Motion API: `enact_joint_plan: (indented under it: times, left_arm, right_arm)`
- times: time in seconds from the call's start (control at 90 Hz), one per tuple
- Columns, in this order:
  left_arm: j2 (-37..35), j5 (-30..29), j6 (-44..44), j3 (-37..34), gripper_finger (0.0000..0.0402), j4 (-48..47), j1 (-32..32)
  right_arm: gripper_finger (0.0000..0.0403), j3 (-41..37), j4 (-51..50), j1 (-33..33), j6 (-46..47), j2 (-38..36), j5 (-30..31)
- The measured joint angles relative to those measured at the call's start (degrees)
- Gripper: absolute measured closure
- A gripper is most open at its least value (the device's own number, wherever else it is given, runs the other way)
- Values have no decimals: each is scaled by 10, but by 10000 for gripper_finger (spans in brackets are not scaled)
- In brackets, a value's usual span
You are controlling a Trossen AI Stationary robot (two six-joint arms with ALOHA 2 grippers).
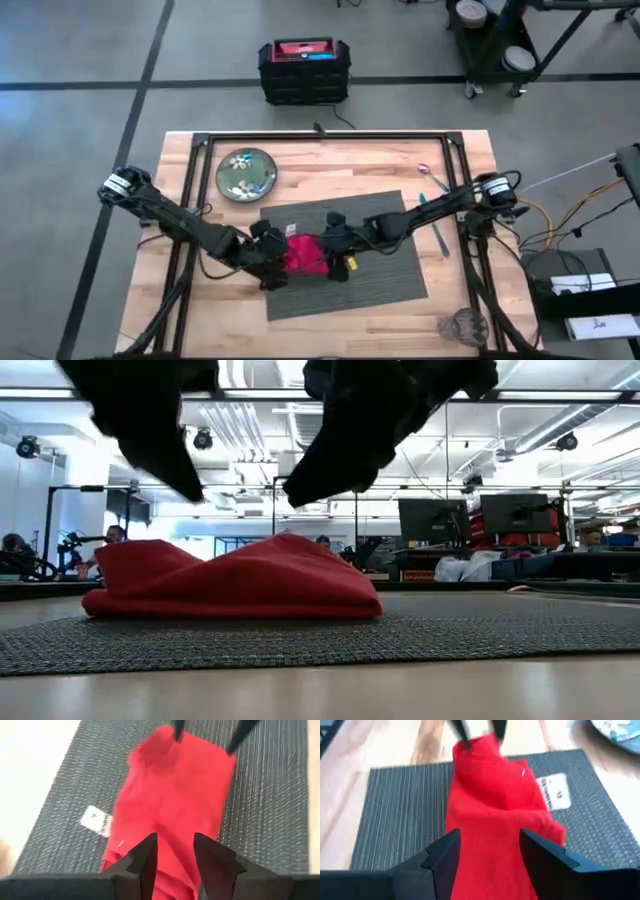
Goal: Set table place
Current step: Fold the red table napkin
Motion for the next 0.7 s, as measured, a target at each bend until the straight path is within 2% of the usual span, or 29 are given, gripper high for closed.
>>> enact_joint_plan:
  times: [0.078,0.2,0.344,0.7]
  left_arm:
    - [-11,40,-44,-6,287,-35,0]
    - [-15,96,-69,-28,287,-22,0]
    - [-8,102,-82,-68,280,48,6]
    - [-5,116,-96,-158,226,239,16]
  right_arm:
    - [212,0,3,0,12,0,-1]
    - [210,-4,0,2,27,6,-3]
    - [213,-5,2,5,22,17,-4]
    - [213,-31,27,6,21,30,-3]
